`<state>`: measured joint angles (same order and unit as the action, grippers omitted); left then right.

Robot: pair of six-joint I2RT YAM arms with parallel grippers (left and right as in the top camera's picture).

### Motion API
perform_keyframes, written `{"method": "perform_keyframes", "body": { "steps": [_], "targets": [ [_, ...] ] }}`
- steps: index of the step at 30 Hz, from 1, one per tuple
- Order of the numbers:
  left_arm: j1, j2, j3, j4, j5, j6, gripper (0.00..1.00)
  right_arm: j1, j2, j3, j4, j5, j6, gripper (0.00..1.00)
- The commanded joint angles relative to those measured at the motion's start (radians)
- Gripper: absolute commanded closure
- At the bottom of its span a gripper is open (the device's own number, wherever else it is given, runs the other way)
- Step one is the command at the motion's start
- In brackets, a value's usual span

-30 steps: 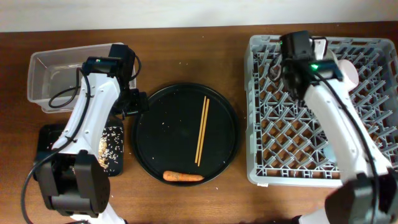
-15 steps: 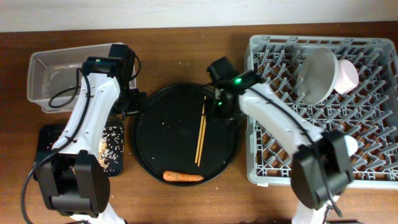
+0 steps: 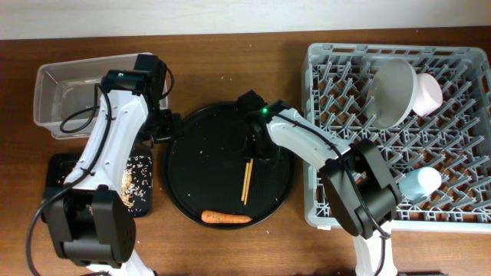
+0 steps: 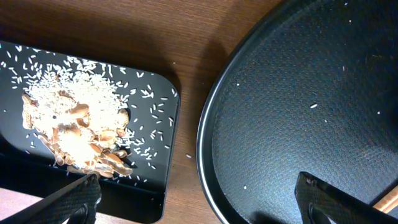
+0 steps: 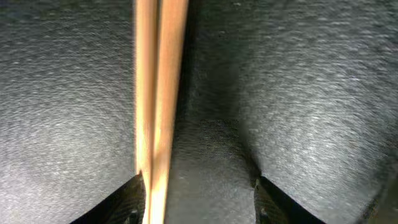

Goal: Sort waste into correct bins and load items into the dishwasher rack

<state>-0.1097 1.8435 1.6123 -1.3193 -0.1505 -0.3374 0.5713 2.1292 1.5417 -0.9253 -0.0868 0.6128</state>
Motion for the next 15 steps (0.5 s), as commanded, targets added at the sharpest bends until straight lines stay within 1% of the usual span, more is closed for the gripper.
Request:
{"method": "perform_keyframes", "body": {
  "steps": [1, 3, 7, 11, 12, 15],
  "targets": [
    [0.004, -0.031, 0.009, 0.001, -0.011, -0.01, 0.01, 0.005, 0.026, -0.001, -0.018, 0.082, 0.036, 0.45],
    [0.004, -0.031, 0.009, 0.001, -0.011, -0.01, 0.01, 0.005, 0.026, -0.001, -0.04, 0.103, 0.071, 0.45],
    [0.004, -0.031, 0.009, 0.001, -0.011, -0.011, 0.01, 0.005, 0.026, -0.001, -0.04, 0.102, 0.073, 0.44],
    [0.003, -0.031, 0.009, 0.001, -0.011, -0.01, 0.01, 0.005, 0.026, -0.001, -0.06, 0.099, 0.073, 0.62],
    [0.001, -0.031, 0.009, 0.0, -0.011, -0.011, 0.01, 0.005, 0.026, -0.001, -0.063, 0.098, 0.073, 0.69],
    [0.001, -0.031, 0.009, 0.002, -0.003, -0.011, 0.01, 0.005, 0.026, -0.001, -0.065, 0.096, 0.073, 0.75]
  ]
}}
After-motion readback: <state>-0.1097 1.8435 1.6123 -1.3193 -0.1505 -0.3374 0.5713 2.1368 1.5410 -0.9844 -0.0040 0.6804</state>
